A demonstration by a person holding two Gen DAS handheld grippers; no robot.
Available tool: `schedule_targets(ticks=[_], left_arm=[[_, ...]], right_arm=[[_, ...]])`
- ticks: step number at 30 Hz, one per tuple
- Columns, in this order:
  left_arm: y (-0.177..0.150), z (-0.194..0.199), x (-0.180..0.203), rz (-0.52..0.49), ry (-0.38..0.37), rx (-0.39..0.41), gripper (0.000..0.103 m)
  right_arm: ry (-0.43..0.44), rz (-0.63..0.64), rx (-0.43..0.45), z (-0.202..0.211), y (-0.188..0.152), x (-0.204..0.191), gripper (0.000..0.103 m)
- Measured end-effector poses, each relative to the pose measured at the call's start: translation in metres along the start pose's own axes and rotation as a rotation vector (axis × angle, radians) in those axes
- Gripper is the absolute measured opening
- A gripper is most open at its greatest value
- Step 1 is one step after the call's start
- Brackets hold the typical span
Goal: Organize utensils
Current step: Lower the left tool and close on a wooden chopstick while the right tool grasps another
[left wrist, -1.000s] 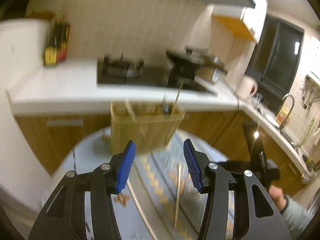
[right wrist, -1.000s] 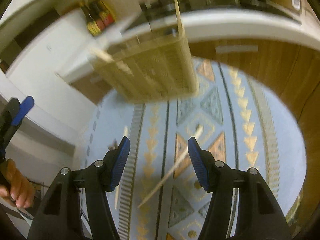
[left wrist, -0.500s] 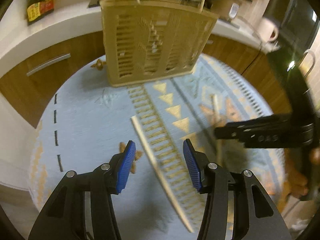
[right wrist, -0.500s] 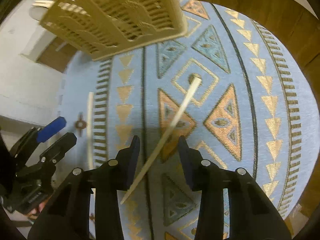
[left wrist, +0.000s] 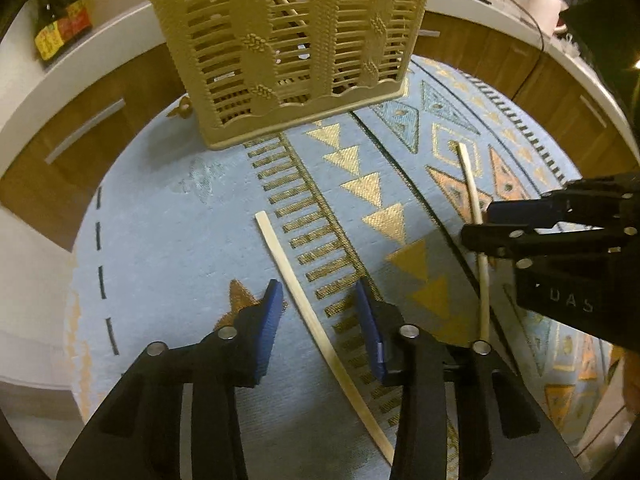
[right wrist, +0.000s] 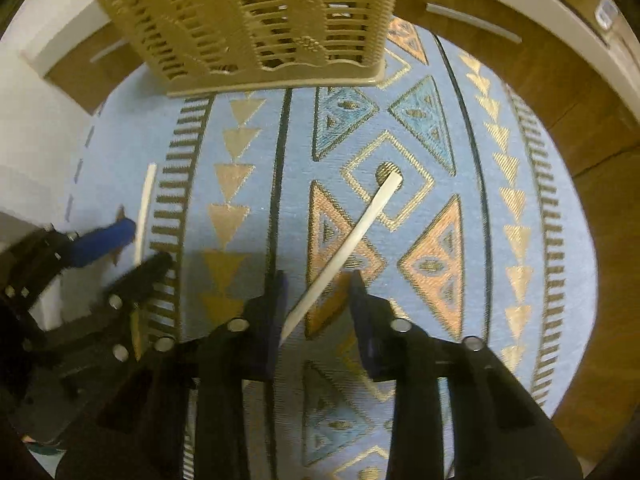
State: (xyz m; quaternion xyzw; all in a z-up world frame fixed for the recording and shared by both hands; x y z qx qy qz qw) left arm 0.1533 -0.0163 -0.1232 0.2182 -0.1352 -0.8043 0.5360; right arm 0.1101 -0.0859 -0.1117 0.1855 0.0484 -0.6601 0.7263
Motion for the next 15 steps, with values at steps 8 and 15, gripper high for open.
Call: schedule_targets(ticks=[8,15], left_arm=[[0.002,0.001,-0.002,0.016,0.010,0.021,0.005],[0.001,0.018,-0.016,0.102,-0.080,0.035,0.004]], right_arm=[[0.044,0.080,-0.025,-0.001,-0.014,-0.013,0.003],[0.128,0.118,-0.039,0.006,-0.021,-0.013,0.000]])
Point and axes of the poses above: each gripper's, at about its wrist camera, not at the fingertips, and z roughly against the way its jaws point, x to its right, y to its top, the point moved 7 cm from there along -z, roughly the way its jaws point, and after that the axes turned 13 degrees about y, right-handed, at the moved point
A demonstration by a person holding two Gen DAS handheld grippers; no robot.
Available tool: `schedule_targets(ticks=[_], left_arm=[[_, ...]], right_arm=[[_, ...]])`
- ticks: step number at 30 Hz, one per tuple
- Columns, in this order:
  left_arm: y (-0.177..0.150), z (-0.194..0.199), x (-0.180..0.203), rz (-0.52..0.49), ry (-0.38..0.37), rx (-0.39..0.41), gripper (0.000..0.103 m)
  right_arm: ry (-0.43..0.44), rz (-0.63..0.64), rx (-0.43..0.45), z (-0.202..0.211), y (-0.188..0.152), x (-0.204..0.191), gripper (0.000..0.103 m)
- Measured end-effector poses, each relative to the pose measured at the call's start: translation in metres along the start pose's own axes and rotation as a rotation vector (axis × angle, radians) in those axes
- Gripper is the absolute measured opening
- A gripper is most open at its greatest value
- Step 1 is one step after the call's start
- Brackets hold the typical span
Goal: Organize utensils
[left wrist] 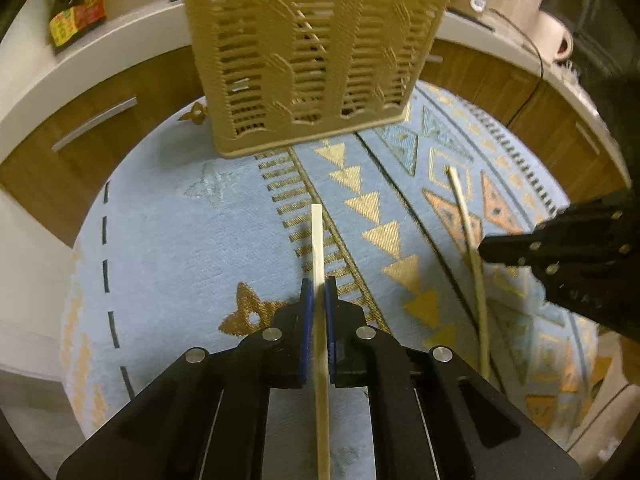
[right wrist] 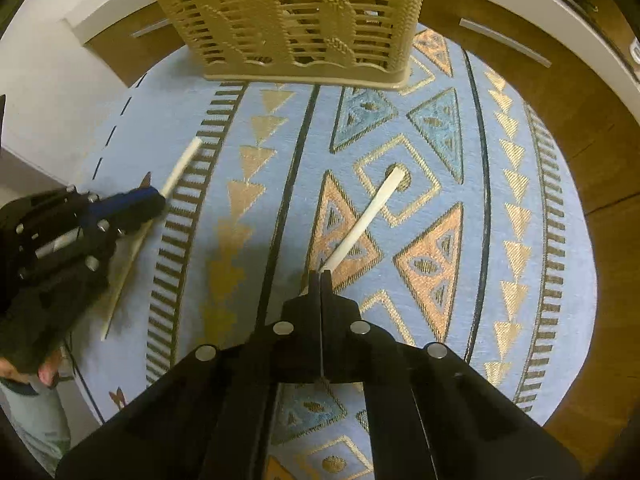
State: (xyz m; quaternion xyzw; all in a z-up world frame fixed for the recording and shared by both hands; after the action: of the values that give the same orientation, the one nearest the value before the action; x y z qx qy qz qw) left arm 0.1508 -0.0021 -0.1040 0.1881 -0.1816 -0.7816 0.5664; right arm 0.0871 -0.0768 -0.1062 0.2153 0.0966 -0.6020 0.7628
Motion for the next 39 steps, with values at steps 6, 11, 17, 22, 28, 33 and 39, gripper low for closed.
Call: schedule_targets(ticks=[6,11,17,22,28,33,39], left_arm=[[0.000,0.000,-0.010,0.058,-0.053,-0.024,0.004],[-0.005,-0.003,-0.016,0.070,-0.065,-0.032,0.005],[-0.012,-0.008,-0.010,0.042,-0.083,-0.038,0.005],[-0.012,-0.012,-0.011,0.058,-0.106,-0.037,0.005],[-0.012,-0.013,-0.008,0.050,-0.115,-0.035,0.005],[-0.014,-0.013,-0.008,0.051,-0.128,-0.032,0.005],[-0.012,-0.014,-0.005,0.026,-0.105,-0.021,0.005]], right_arm=[[0.204,-0.151,0.050,0.021,0.019,0.045,0.001],[0.268,-0.287,0.054,0.017,0.020,0.057,0.001],[0.267,-0.340,0.068,0.023,0.020,0.066,0.001],[0.086,-0.263,0.027,0.037,0.018,0.075,0.001],[0.140,-0.342,0.004,0.025,0.020,0.078,0.001],[0.098,-0.325,0.003,0.021,0.020,0.070,0.001],[-0.111,-0.090,0.343,0.088,0.025,0.037,0.001]])
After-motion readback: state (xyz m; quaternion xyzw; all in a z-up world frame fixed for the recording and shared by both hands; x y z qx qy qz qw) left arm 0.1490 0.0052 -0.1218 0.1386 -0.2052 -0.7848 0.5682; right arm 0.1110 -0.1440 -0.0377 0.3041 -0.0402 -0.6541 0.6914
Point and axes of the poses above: each gripper's, at about its wrist camera, not at the fingertips, and z roughly against the way its jaws point, x to its right, y to its top, the point moved 7 cm from there along -z, roughly the way its jaws point, and after that the axes turned 13 degrees about y, right-handed, at the moved point
